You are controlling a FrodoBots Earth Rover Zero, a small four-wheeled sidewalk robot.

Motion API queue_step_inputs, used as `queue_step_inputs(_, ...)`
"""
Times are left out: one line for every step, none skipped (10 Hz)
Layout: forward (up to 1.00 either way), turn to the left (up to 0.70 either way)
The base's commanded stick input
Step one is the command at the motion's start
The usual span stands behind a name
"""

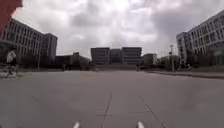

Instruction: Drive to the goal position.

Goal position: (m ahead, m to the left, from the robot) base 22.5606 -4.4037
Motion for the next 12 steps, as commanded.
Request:
queue_step_inputs(0.6, 0.0)
queue_step_inputs(0.6, 0.0)
queue_step_inputs(0.6, 0.0)
queue_step_inputs(0.6, 0.0)
queue_step_inputs(0.6, 0.0)
queue_step_inputs(0.6, 0.0)
queue_step_inputs(0.6, 0.0)
queue_step_inputs(0.6, 0.0)
queue_step_inputs(0.6, 0.0)
queue_step_inputs(0.6, 0.0)
queue_step_inputs(0.6, 0.0)
queue_step_inputs(0.6, 0.0)
